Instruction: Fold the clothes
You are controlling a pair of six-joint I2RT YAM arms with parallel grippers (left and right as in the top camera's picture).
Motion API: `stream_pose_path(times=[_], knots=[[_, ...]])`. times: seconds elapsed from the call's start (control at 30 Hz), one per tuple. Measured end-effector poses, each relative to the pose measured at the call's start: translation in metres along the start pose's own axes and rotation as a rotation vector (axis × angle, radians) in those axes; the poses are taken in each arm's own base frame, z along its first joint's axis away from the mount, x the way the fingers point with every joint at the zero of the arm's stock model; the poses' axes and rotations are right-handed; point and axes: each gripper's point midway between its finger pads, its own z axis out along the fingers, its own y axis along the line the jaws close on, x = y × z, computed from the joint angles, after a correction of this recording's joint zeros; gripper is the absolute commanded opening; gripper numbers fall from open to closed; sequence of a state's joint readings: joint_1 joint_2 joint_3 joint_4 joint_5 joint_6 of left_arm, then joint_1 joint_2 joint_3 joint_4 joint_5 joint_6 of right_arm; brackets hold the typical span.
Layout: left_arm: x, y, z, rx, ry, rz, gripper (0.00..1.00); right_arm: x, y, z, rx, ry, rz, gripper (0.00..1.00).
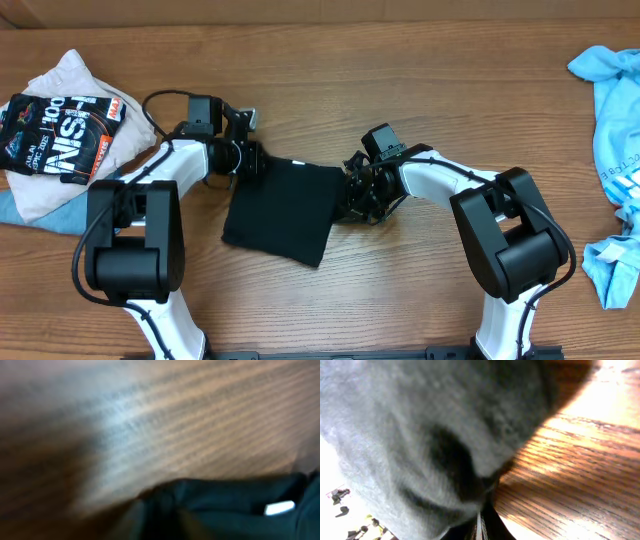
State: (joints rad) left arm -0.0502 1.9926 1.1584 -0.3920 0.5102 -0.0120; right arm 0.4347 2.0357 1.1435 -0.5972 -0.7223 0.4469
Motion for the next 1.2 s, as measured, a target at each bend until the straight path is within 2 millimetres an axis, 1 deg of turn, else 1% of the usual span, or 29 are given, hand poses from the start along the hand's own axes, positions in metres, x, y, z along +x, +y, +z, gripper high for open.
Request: stream_pose_path(times=[0.1, 0.27, 0.33, 0.4, 0.43, 0.53, 0.57, 0.6, 0.73, 0.83, 0.97, 1.2], knots=[[0.004, -0.001, -0.002, 0.009, 0.018, -0.004, 0.04, 0.000, 0.000, 0.000, 0.001, 0.000, 0.001, 0.07], [0.017, -0.001, -0.009, -0.012, 0.101, -0.036, 0.04, 0.001, -0.003, -0.001, 0.010, 0.005, 0.010, 0.07], [0.021, 0.003, -0.016, -0.058, 0.141, -0.047, 0.04, 0.002, -0.007, -0.005, 0.019, 0.007, 0.033, 0.07], [0.020, 0.006, -0.027, -0.104, 0.157, -0.047, 0.04, 0.001, -0.016, -0.015, 0.051, -0.003, 0.063, 0.06], [0.017, 0.006, -0.034, -0.129, 0.153, -0.041, 0.04, 0.001, -0.022, -0.022, 0.074, -0.013, 0.075, 0.06], [-0.007, 0.001, -0.070, -0.202, 0.089, -0.012, 0.04, -0.007, -0.043, -0.055, 0.138, -0.085, 0.123, 0.06], [-0.018, -0.002, -0.084, -0.221, 0.053, 0.001, 0.04, -0.010, -0.047, -0.067, 0.148, -0.111, 0.129, 0.06], [-0.031, -0.006, -0.102, -0.243, 0.003, 0.015, 0.04, -0.012, -0.051, -0.083, 0.160, -0.148, 0.135, 0.07], [-0.062, -0.016, -0.162, -0.308, -0.146, 0.045, 0.04, -0.015, -0.056, -0.135, 0.194, -0.269, 0.125, 0.07], [-0.074, -0.015, -0.195, -0.367, -0.213, 0.050, 0.04, -0.011, -0.056, -0.162, 0.218, -0.331, 0.103, 0.07], [-0.082, -0.003, -0.222, -0.463, -0.246, 0.031, 0.04, -0.004, -0.060, -0.177, 0.258, -0.358, 0.093, 0.07], [-0.095, 0.020, -0.269, -0.616, -0.316, -0.013, 0.04, 0.002, -0.072, -0.181, 0.339, -0.354, 0.103, 0.07]])
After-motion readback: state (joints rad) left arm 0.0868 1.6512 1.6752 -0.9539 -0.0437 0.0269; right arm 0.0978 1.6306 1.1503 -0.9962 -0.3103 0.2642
